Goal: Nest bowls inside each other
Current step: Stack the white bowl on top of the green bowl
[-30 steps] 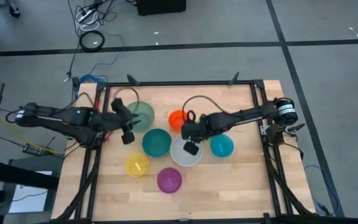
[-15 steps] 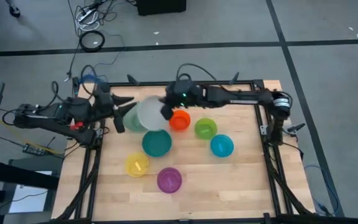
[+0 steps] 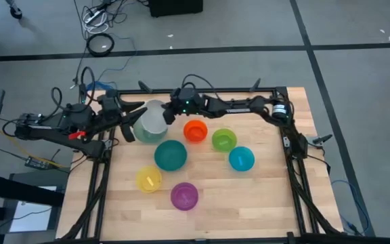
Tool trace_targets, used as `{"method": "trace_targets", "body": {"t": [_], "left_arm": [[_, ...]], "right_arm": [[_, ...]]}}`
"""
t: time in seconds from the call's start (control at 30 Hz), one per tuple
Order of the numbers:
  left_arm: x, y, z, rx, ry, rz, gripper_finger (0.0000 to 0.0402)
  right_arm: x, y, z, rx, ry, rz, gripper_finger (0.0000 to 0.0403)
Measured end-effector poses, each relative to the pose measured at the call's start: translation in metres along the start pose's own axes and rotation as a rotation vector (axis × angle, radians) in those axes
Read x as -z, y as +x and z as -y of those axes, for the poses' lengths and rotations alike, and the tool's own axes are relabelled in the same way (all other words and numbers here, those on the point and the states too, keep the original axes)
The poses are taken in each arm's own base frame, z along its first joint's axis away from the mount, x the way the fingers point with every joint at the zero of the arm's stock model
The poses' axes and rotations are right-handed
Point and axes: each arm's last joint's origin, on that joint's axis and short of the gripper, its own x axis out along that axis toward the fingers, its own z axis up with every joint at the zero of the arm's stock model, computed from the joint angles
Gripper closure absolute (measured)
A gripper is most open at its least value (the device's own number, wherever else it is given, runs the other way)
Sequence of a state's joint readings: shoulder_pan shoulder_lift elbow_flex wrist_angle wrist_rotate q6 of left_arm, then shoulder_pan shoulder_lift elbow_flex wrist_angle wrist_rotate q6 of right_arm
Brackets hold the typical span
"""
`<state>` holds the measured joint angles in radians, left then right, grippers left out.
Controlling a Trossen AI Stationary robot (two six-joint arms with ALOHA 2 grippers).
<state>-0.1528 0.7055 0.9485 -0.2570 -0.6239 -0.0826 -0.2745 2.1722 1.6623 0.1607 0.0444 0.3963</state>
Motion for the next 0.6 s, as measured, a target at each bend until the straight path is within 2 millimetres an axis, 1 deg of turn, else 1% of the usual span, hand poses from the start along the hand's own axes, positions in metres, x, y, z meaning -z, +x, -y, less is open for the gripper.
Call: {"method": "trace_targets", "body": {"t": [0.13, 0.27, 0.6], "left_arm": [[0.0, 0.0, 0.0, 0.0, 0.0, -0.004, 0.0285], [0.001, 0.0, 0.0, -0.002, 0.003, -0.009, 0.0285], [0.001, 0.0, 0.0, -0.002, -0.001, -0.009, 0.0285]], "right_arm": [[0.015, 0.012, 0.008, 0.008, 0.011, -0.026, 0.0403], [0.019, 0.015, 0.01, -0.001, 0.012, -0.041, 0.0395], [0.023, 0.011, 0.008, 0.003, 0.0, -0.115, 0.0328]]}}
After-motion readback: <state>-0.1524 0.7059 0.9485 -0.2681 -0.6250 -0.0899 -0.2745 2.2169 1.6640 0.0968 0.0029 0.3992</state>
